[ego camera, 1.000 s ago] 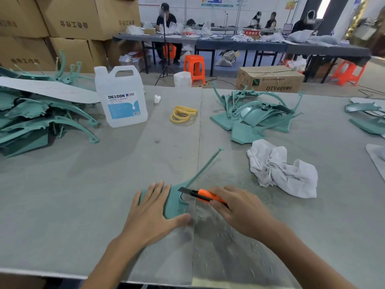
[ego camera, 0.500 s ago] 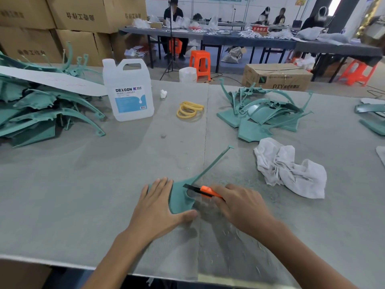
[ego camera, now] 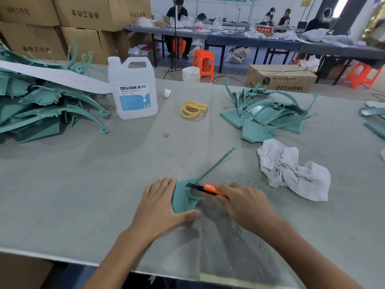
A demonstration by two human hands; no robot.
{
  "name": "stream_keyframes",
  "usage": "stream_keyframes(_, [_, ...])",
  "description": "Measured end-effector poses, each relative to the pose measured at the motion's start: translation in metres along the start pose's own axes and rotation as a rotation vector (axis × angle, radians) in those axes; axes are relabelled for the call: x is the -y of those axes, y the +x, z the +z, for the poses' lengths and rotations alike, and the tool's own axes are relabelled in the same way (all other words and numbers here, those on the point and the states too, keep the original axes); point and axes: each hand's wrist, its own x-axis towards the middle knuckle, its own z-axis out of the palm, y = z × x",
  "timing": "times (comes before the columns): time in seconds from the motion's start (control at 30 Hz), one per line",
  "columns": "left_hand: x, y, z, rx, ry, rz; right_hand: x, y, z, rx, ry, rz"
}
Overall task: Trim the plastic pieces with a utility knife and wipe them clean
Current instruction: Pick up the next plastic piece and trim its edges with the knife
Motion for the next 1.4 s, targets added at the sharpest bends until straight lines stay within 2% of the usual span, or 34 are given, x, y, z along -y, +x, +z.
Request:
stream_keyframes(0.17, [-0.002,-0.001,-0.002,0.023,0.027,0.005,0.0,0.001,0.001,0.109,0.1,-0.052])
stream_keyframes(0.27, [-0.002,-0.001,-0.003,0.041,0.02,0.012,-0.01,0.008,-0.002,0.04,-0.039,-0.008])
stream_keyframes(0.43, [0.0,-0.003,-0.009,0.024,-0.023,0.05,-0.011,0.007,0.0,0.052,0.106,-0.076])
stream_keyframes(0.77, [-0.003,-0.003,-0.009,-0.032,-0.024,0.071,-0.025,0.006,-0.001,0.131,0.116,-0.151])
stream_keyframes(0.97, [-0.005,-0.001,-0.01,-0.018,-0.019,0.07,-0.026,0.011,0.003,0.105,0.083,-0.172])
stream_keyframes(1.07, [-0.006,-0.003,-0.011,-0.021,-0.018,0.064,-0.025,0.007,0.007,0.114,0.126,-0.154])
stream_keyframes(1.27, [-0.008,-0.009,-0.017,0.026,-0.021,0.043,-0.025,0.014,-0.005,0.043,0.01,-0.033])
stream_keyframes(1.4, [-0.011,-0.017,-0.019,0.074,0.031,0.014,-0.028,-0.01,-0.008,-0.018,0.123,0.041])
